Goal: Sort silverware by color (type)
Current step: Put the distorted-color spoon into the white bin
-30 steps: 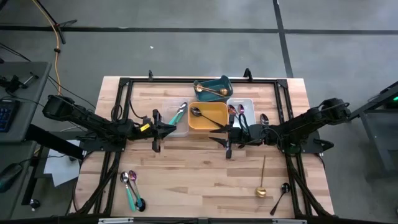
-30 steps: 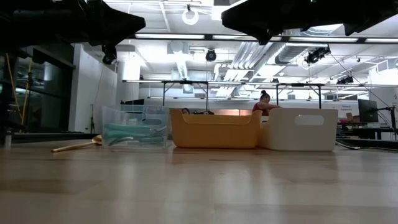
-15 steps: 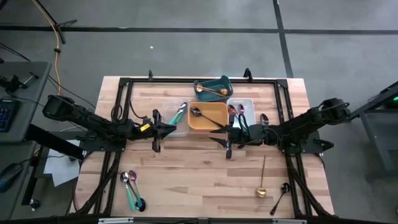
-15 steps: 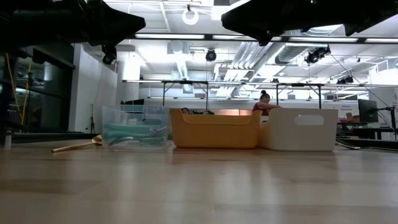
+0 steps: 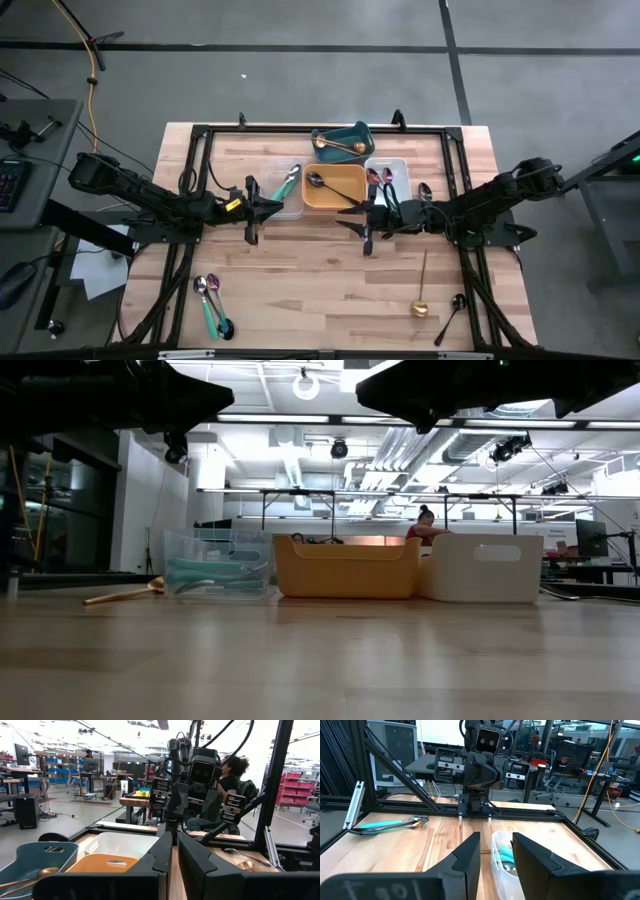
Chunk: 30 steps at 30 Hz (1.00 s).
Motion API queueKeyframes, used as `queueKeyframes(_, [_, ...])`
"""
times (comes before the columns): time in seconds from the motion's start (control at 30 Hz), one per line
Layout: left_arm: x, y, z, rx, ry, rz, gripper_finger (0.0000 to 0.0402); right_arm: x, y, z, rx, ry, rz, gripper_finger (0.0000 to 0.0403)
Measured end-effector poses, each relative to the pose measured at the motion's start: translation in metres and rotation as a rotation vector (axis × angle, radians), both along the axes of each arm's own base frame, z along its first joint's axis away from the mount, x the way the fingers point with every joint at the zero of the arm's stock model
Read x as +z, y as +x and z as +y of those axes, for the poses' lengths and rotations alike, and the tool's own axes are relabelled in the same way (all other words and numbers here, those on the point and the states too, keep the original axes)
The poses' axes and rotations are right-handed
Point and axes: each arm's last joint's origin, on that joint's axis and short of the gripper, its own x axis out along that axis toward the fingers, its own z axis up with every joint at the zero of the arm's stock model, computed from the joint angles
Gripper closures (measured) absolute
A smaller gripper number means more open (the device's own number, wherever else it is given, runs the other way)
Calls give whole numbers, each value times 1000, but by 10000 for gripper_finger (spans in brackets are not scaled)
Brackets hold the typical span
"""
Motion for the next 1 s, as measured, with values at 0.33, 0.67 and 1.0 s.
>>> queueKeyframes(0.33, [-2, 0, 0, -17, -12, 14, 381, 0, 0, 0, 0, 0, 0, 295])
queueKeyframes(0.67, [13, 14, -23, -118, 45, 86, 352, 0, 0, 0, 0, 0, 0, 295])
queueKeyframes(1.0, [54, 22, -92, -346, 50, 652, 246, -1, 0, 0, 0, -2, 8, 295])
